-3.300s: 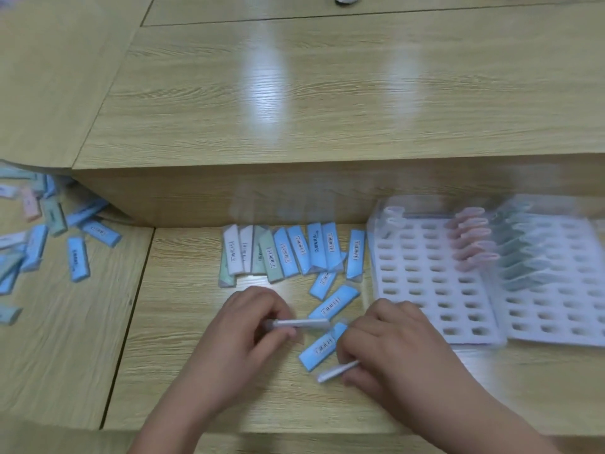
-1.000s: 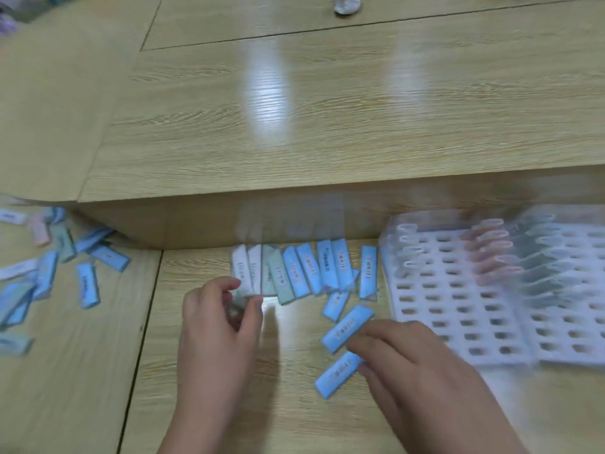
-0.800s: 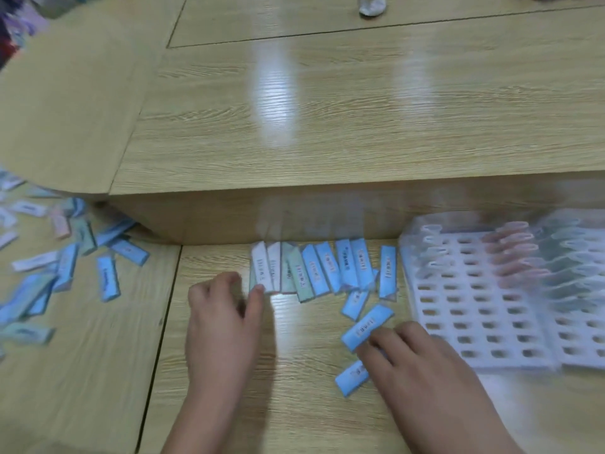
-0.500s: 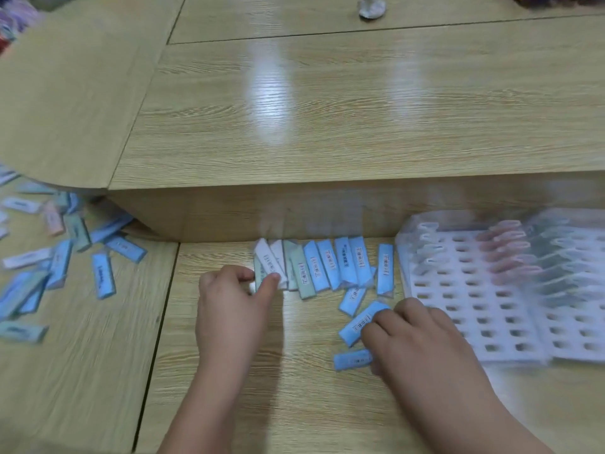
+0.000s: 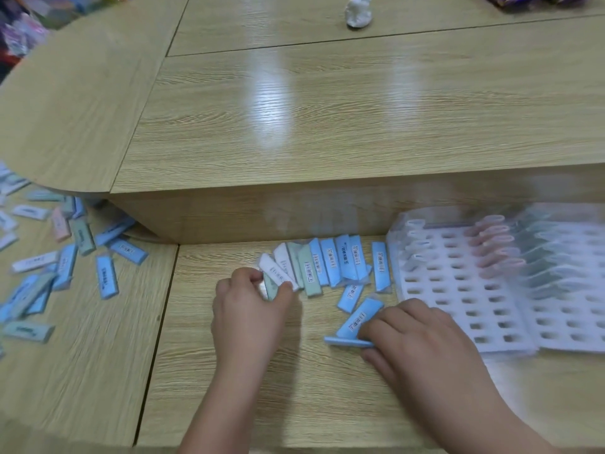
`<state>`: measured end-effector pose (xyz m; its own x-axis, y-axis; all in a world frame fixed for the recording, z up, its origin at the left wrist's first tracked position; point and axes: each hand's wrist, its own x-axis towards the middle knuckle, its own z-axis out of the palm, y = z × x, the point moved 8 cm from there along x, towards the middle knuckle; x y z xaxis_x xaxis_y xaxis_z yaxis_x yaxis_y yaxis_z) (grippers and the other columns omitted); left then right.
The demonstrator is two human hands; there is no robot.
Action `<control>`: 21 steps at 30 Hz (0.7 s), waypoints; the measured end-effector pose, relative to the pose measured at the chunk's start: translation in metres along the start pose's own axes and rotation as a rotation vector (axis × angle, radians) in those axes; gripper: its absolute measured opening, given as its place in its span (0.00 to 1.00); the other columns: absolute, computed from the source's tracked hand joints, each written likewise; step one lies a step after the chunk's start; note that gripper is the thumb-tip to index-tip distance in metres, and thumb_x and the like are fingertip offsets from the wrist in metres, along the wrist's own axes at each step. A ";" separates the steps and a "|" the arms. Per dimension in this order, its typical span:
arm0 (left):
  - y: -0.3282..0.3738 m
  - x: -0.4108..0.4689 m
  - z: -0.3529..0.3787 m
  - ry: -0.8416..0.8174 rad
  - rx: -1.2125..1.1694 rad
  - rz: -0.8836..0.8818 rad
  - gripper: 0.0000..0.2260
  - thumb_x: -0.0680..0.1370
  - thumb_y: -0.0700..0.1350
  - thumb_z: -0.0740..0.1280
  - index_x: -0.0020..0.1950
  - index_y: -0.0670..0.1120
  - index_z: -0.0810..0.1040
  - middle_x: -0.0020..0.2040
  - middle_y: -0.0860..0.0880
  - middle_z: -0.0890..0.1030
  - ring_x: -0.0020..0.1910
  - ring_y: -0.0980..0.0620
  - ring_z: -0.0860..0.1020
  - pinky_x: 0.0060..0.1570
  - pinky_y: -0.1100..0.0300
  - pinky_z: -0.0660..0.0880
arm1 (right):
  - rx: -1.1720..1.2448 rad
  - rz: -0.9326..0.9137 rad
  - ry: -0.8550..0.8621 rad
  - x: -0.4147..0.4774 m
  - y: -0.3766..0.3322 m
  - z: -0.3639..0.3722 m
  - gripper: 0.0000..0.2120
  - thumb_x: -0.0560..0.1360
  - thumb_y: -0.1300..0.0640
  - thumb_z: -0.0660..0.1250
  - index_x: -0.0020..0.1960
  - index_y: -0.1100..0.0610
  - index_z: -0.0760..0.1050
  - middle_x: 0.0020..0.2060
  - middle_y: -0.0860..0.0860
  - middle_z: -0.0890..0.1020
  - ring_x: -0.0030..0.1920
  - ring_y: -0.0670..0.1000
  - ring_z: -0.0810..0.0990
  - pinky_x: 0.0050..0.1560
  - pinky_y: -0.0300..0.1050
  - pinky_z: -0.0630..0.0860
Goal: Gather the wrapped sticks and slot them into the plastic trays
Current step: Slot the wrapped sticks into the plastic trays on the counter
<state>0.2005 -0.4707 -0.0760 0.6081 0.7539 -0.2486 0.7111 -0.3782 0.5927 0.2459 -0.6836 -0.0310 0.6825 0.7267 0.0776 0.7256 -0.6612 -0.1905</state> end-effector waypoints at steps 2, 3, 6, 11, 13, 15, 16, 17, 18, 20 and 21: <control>0.002 -0.002 0.001 0.027 0.009 -0.031 0.26 0.71 0.56 0.73 0.65 0.46 0.73 0.59 0.46 0.74 0.60 0.43 0.74 0.59 0.43 0.74 | 0.006 -0.002 0.001 -0.001 0.000 -0.001 0.13 0.61 0.50 0.82 0.38 0.49 0.79 0.34 0.44 0.79 0.37 0.52 0.79 0.35 0.47 0.76; 0.005 -0.003 0.002 0.043 0.017 -0.039 0.26 0.71 0.55 0.73 0.65 0.46 0.72 0.59 0.46 0.74 0.60 0.42 0.73 0.59 0.43 0.73 | 0.008 0.000 -0.004 -0.002 0.001 -0.001 0.13 0.61 0.50 0.82 0.38 0.49 0.79 0.34 0.43 0.79 0.38 0.52 0.79 0.35 0.47 0.76; 0.009 -0.001 0.004 0.055 0.024 -0.052 0.22 0.72 0.54 0.71 0.62 0.45 0.73 0.57 0.46 0.76 0.57 0.42 0.75 0.57 0.43 0.75 | 0.026 -0.001 -0.010 -0.002 0.003 -0.002 0.12 0.62 0.49 0.82 0.39 0.48 0.79 0.35 0.43 0.79 0.38 0.51 0.79 0.35 0.47 0.77; 0.004 0.008 -0.001 0.055 -0.084 -0.091 0.04 0.75 0.48 0.68 0.49 0.51 0.76 0.44 0.52 0.81 0.43 0.46 0.81 0.46 0.48 0.79 | 0.091 -0.022 0.011 -0.003 0.003 -0.011 0.10 0.65 0.48 0.80 0.42 0.47 0.81 0.37 0.42 0.80 0.38 0.51 0.79 0.35 0.47 0.77; 0.001 0.006 -0.007 0.085 -0.146 -0.096 0.00 0.76 0.46 0.68 0.45 0.51 0.78 0.40 0.54 0.82 0.39 0.49 0.81 0.41 0.52 0.79 | 0.160 -0.004 0.038 -0.005 0.006 -0.018 0.10 0.66 0.48 0.79 0.44 0.47 0.81 0.37 0.42 0.80 0.38 0.51 0.79 0.32 0.47 0.77; -0.002 0.002 -0.011 0.106 -0.216 -0.097 0.03 0.76 0.45 0.68 0.44 0.52 0.81 0.37 0.54 0.83 0.38 0.50 0.81 0.38 0.54 0.77 | 0.269 0.049 0.076 -0.008 0.015 -0.028 0.08 0.70 0.46 0.75 0.47 0.45 0.82 0.40 0.41 0.79 0.37 0.47 0.80 0.28 0.46 0.77; -0.002 -0.001 -0.013 0.104 -0.264 -0.096 0.04 0.75 0.45 0.68 0.44 0.52 0.82 0.37 0.54 0.84 0.37 0.51 0.82 0.37 0.55 0.77 | 0.337 0.085 0.085 -0.011 0.022 -0.032 0.08 0.72 0.43 0.70 0.49 0.43 0.82 0.41 0.40 0.78 0.36 0.43 0.79 0.28 0.45 0.77; 0.000 -0.005 -0.013 0.095 -0.331 -0.090 0.04 0.76 0.45 0.69 0.44 0.53 0.84 0.37 0.55 0.85 0.37 0.53 0.82 0.35 0.57 0.77 | 0.400 0.124 0.089 -0.015 0.030 -0.035 0.10 0.74 0.41 0.65 0.51 0.42 0.81 0.42 0.39 0.78 0.36 0.39 0.77 0.30 0.42 0.76; 0.004 -0.009 -0.012 0.075 -0.416 -0.078 0.05 0.76 0.45 0.71 0.44 0.54 0.85 0.38 0.55 0.85 0.36 0.56 0.82 0.33 0.60 0.77 | 0.452 0.151 0.099 -0.019 0.038 -0.039 0.12 0.74 0.41 0.62 0.53 0.41 0.81 0.43 0.38 0.77 0.36 0.38 0.75 0.33 0.38 0.75; 0.019 -0.022 -0.007 -0.004 -0.576 -0.038 0.06 0.75 0.45 0.74 0.43 0.57 0.86 0.40 0.55 0.86 0.34 0.62 0.80 0.29 0.69 0.74 | 0.511 0.181 0.129 -0.028 0.054 -0.047 0.11 0.77 0.45 0.64 0.56 0.41 0.80 0.45 0.37 0.75 0.39 0.36 0.75 0.39 0.31 0.72; 0.031 -0.029 -0.003 -0.052 -0.619 0.005 0.07 0.75 0.46 0.75 0.44 0.59 0.86 0.41 0.55 0.86 0.35 0.62 0.80 0.30 0.72 0.74 | 0.524 0.191 0.146 -0.032 0.062 -0.052 0.09 0.78 0.48 0.66 0.57 0.42 0.80 0.45 0.37 0.75 0.40 0.36 0.75 0.40 0.28 0.70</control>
<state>0.2035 -0.5028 -0.0482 0.6385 0.7198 -0.2726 0.3813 0.0119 0.9244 0.2735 -0.7579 0.0052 0.8291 0.5458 0.1215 0.4738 -0.5704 -0.6709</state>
